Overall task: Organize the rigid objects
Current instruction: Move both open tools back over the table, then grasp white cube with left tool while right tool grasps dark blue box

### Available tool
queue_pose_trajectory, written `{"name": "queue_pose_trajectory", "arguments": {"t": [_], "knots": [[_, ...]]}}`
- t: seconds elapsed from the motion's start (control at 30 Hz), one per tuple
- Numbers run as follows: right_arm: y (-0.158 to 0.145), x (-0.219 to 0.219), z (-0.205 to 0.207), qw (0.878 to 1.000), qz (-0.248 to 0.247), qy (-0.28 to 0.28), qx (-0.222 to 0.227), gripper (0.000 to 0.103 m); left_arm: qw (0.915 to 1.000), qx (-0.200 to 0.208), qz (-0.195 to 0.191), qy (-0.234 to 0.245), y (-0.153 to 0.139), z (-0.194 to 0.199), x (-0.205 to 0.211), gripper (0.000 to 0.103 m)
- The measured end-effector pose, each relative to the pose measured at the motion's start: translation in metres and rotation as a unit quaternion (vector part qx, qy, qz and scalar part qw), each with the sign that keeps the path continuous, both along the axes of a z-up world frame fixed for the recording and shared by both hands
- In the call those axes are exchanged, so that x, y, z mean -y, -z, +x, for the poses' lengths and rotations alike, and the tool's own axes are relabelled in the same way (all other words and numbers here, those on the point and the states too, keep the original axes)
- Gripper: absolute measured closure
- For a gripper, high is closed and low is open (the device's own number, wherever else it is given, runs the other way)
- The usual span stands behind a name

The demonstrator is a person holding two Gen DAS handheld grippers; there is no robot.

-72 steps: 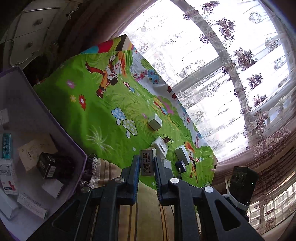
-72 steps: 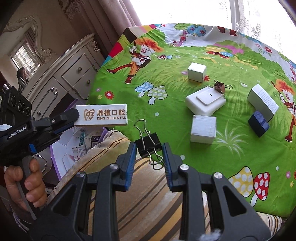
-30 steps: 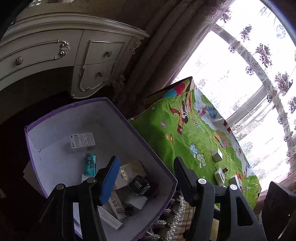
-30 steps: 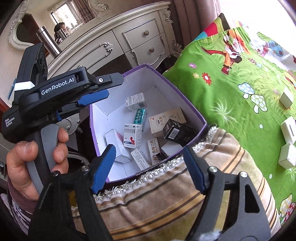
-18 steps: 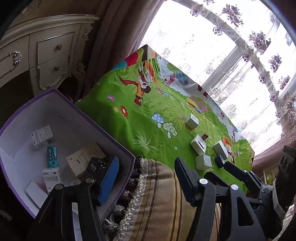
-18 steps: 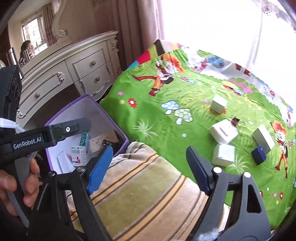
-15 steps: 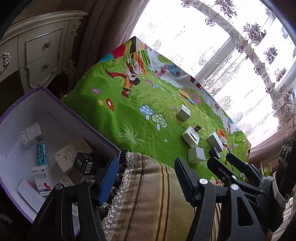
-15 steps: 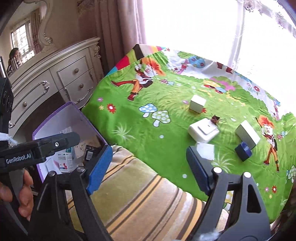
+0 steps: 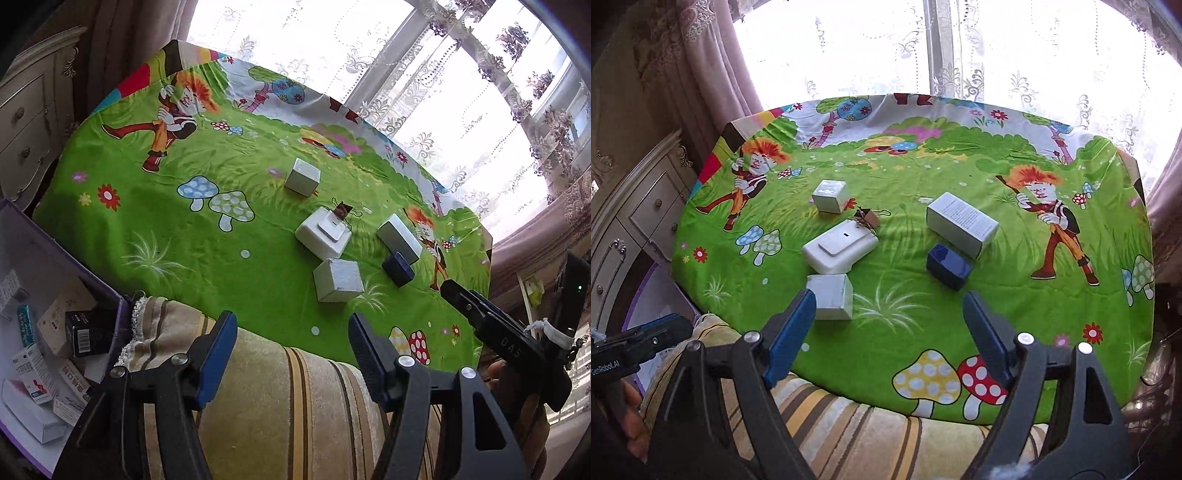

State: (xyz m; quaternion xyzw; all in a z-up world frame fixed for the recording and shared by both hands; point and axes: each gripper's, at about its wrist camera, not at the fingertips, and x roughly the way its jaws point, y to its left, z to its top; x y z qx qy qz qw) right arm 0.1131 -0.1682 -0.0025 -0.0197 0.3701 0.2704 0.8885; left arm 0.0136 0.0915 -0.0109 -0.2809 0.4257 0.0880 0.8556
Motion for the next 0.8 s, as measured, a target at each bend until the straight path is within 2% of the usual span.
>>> {"name": "queue_pose_trajectory", "arguments": {"t": [0.07, 0.23, 0.37, 0.5, 0.8], "knots": [[0.005, 0.011, 0.008, 1.000, 0.014, 0.002, -0.013, 0.019, 0.9999, -0.013, 0.001, 0.009, 0.004, 0.014, 0.009, 0.039], [0.015, 0.030, 0.021, 0.999, 0.009, 0.030, -0.019, 0.019, 0.9986, -0.045, 0.001, 0.028, 0.018, 0.049, 0.031, 0.039], [0.026, 0.036, 0.032, 0.998, 0.013, 0.035, -0.041, 0.019, 0.9968, -0.071, -0.007, 0.036, 0.030, 0.075, 0.040, 0.037], [0.035, 0.042, 0.040, 0.997, 0.015, 0.052, -0.060, 0.019, 0.9938, -0.105, -0.003, 0.036, 0.045, 0.099, 0.047, 0.032], [0.048, 0.051, 0.054, 0.993, 0.023, 0.080, -0.088, 0.019, 0.9881, -0.150, 0.025, 0.022, 0.065, 0.131, 0.056, 0.032]]}}
